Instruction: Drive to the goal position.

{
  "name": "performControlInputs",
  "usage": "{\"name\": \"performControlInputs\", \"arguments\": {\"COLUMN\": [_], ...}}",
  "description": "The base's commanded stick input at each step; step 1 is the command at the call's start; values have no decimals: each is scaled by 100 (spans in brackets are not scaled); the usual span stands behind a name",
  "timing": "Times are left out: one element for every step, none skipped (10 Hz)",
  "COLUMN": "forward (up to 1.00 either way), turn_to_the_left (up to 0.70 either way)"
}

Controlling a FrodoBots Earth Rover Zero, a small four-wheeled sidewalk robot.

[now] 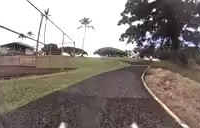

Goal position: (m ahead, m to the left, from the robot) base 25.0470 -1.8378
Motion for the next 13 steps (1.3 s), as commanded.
{"name": "performControlInputs", "arguments": {"forward": [85,85,85,85,85,85,85,85,85,85,85,85,85], "turn_to_the_left": [-27,-27,-27,0,0,0,0,0,-12,-23,-27,-27,-19]}}
